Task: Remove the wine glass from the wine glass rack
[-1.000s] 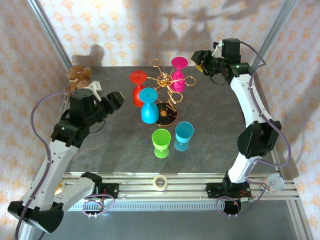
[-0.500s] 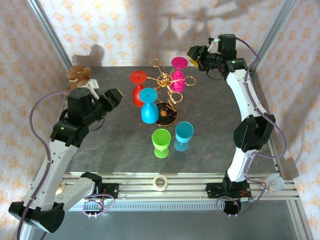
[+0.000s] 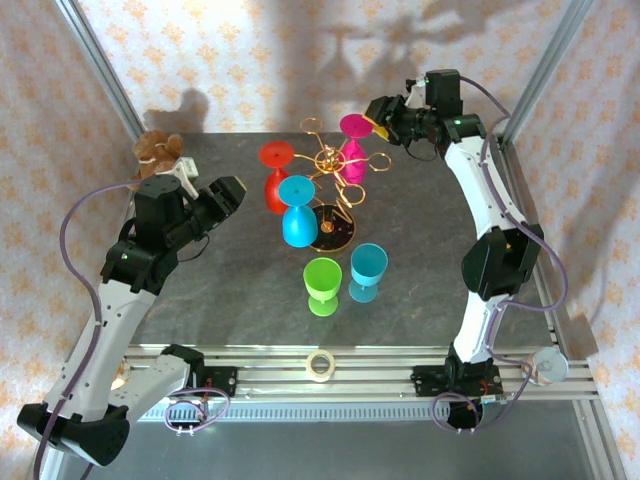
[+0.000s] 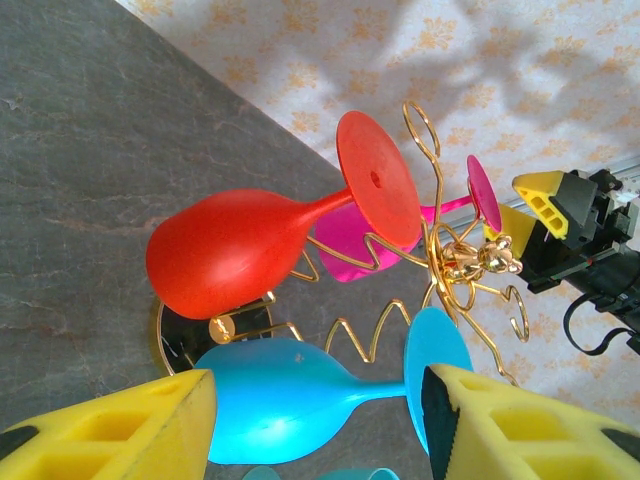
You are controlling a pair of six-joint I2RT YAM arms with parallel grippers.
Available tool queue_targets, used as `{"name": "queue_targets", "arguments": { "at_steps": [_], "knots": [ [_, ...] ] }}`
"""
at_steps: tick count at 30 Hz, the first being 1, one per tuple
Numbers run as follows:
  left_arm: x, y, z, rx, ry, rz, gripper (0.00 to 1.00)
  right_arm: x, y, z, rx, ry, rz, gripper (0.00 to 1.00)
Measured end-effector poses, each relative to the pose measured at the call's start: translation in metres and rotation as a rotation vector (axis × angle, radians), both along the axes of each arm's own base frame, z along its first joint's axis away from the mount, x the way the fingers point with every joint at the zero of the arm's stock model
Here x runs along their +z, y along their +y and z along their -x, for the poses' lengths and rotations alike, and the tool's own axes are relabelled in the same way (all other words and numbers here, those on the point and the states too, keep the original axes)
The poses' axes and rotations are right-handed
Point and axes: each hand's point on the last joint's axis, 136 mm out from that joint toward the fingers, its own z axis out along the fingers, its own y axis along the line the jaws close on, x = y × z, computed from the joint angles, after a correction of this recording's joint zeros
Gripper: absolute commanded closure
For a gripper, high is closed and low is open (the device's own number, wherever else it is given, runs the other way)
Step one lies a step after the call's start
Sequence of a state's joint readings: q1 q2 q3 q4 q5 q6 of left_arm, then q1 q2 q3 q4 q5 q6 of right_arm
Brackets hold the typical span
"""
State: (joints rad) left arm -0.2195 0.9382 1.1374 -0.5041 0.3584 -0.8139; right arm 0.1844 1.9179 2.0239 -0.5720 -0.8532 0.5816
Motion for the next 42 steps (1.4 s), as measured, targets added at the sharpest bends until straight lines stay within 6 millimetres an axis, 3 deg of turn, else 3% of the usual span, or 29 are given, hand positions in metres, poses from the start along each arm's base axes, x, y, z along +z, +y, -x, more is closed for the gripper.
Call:
{"name": "queue_targets", "arguments": {
  "at_steps": [9, 14, 32, 42],
  "knots": [
    [0.0, 0.0, 0.0, 0.001, 0.0, 0.0, 0.43, -0.009, 0.0, -0.002, 0.003, 0.02, 0.009, 0.76],
    [0.0, 0.003, -0.001, 0.01, -0.001, 0.001, 0.43, -0.012, 0.0, -0.002, 0.005, 0.024, 0.014, 0.83],
    [0.002, 0.003, -0.002, 0.013, -0.006, 0.009, 0.43, -0.011, -0.002, -0.001, 0.0, 0.017, 0.038, 0.86],
    [0.005, 0.002, -0.003, 0.013, -0.014, 0.019, 0.43, -0.001, -0.003, 0.0, -0.002, -0.002, 0.039, 1.0]
  ]
}}
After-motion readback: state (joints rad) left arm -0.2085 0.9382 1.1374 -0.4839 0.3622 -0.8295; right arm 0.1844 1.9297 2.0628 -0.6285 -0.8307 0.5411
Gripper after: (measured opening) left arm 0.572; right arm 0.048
